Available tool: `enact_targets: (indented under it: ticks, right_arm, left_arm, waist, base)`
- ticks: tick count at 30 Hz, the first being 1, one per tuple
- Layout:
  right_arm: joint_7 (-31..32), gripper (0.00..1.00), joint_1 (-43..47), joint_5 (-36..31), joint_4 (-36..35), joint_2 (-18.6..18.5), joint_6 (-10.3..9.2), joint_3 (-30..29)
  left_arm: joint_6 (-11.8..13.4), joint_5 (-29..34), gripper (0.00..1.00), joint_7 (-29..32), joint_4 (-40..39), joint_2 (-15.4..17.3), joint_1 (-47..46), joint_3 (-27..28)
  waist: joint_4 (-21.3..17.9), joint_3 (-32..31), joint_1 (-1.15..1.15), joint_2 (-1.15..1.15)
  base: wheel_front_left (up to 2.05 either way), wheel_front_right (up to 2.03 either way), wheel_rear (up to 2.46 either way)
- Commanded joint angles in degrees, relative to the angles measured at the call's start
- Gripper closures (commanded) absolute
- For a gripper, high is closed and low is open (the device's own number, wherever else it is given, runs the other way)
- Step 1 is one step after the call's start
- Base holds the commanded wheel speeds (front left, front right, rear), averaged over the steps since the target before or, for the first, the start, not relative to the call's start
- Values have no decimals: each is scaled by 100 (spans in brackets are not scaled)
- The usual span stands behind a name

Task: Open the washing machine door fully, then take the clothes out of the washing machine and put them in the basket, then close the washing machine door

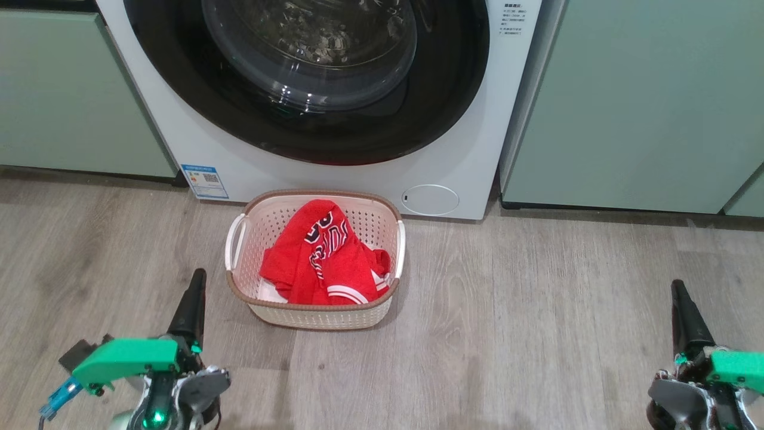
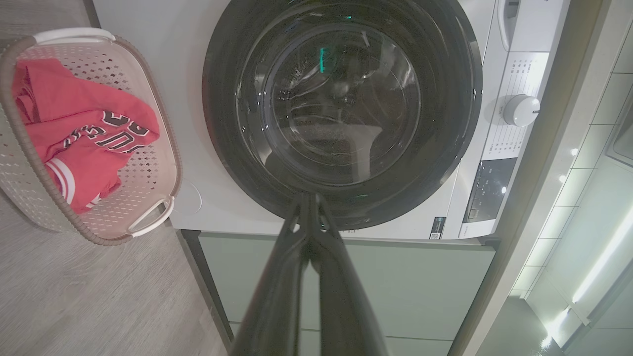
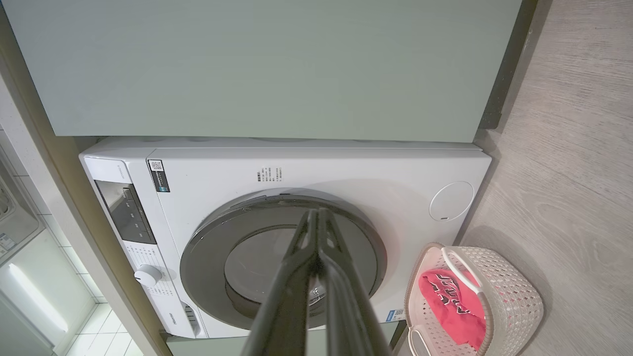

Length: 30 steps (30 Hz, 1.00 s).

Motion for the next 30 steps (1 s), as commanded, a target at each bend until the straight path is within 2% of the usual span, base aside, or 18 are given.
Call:
enact_targets:
  ticks: [1,30]
  right_arm:
    - [34,100,-249,34,-231,-10,-3,136]
    - [33,100,-249,34,-231,-10,-3,136]
  left_arm:
    - [-39,-23,100,35,-202,34,-215,183]
    - [-39,-23,100,34,-202,34,-215,183]
  waist:
    - [0,0,0,0]
    - [0,0,0,0]
  base:
    - [0,0,0]
    - [0,0,0]
